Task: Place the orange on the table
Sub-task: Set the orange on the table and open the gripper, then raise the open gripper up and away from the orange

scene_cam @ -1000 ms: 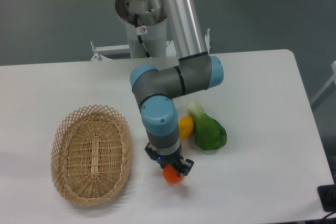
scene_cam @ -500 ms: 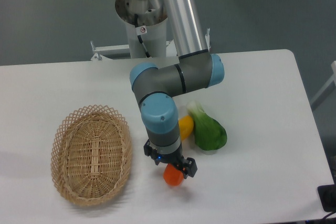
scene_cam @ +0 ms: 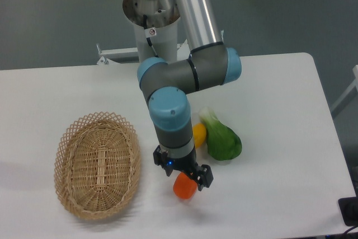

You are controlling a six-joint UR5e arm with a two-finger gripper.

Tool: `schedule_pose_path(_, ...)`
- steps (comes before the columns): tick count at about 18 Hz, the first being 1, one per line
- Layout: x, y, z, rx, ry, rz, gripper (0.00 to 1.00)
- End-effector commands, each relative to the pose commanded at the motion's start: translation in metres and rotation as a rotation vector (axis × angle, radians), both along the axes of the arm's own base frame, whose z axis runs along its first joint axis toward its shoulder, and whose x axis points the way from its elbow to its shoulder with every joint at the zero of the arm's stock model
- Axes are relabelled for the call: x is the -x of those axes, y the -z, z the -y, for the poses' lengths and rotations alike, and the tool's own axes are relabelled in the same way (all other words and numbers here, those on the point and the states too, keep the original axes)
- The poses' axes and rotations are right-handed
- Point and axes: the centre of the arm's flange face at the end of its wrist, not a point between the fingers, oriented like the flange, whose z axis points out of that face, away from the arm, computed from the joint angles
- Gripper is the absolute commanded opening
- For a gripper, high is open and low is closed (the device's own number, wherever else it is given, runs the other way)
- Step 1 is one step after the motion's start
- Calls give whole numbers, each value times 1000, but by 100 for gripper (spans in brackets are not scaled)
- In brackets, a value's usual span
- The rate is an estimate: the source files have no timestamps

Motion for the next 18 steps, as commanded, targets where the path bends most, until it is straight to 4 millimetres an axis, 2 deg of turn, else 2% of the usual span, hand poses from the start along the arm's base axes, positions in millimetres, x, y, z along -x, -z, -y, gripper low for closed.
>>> schedule_pose_path(3,4,-41,3,-25,48,4,100)
schedule_pose_path(5,19,-75,27,-43,36,65,100)
schedule_pose_path(7,29,-112,48,-47,106,76,100)
schedule_pose_path(9,42,-144,80,-29,147,61,100)
schedule_pose_path(13,67,-157,107,-21,152,49,100)
schedule_pose_path(18,71,-170,125,-31,127,36,100)
